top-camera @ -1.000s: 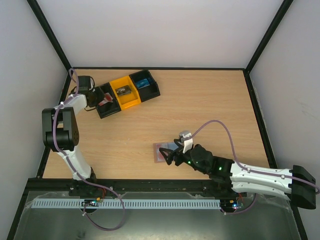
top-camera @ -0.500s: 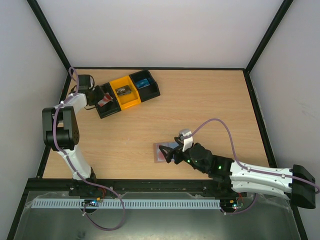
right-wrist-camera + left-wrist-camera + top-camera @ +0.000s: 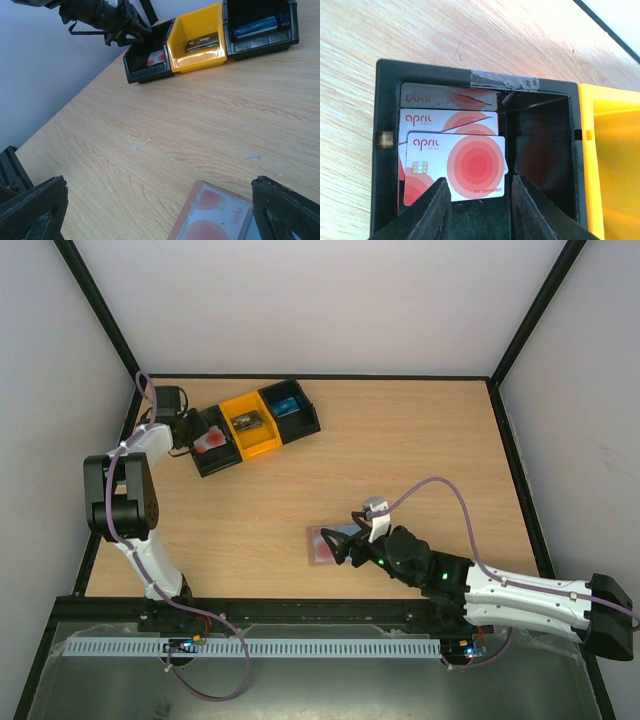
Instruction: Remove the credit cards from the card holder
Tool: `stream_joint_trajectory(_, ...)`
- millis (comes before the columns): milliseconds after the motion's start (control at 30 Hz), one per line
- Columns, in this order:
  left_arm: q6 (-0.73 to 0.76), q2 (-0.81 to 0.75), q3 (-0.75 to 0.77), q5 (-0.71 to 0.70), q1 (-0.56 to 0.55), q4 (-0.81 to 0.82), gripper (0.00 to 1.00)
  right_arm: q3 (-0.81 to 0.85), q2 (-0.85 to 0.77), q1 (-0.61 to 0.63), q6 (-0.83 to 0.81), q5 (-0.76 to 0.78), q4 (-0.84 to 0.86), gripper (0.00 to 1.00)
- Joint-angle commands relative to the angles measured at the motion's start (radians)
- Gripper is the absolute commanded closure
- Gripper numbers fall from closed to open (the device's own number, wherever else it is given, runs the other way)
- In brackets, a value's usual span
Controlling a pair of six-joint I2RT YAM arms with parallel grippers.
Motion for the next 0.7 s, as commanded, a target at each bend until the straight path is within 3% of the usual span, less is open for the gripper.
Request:
stream_joint_trajectory(0, -0.003, -0.009, 0.042, -0.025, 0.007, -0.026, 0.6, 0.013, -0.024, 0.006, 0.003, 0.034, -0.045, 0.02)
stream_joint_trajectory(333, -0.051, -0.105, 0.062, 0.074, 0.005, -0.046, 0.44, 0.012, -0.023, 0.006, 0.103, 0.113, -0.092, 0.02)
stream_joint_trajectory(667, -0.005, -0.327, -0.057, 0.287, 0.001, -0.088, 0.18, 0.064, 0.026, 0.006, 0.234, 0.298, -0.272, 0.02)
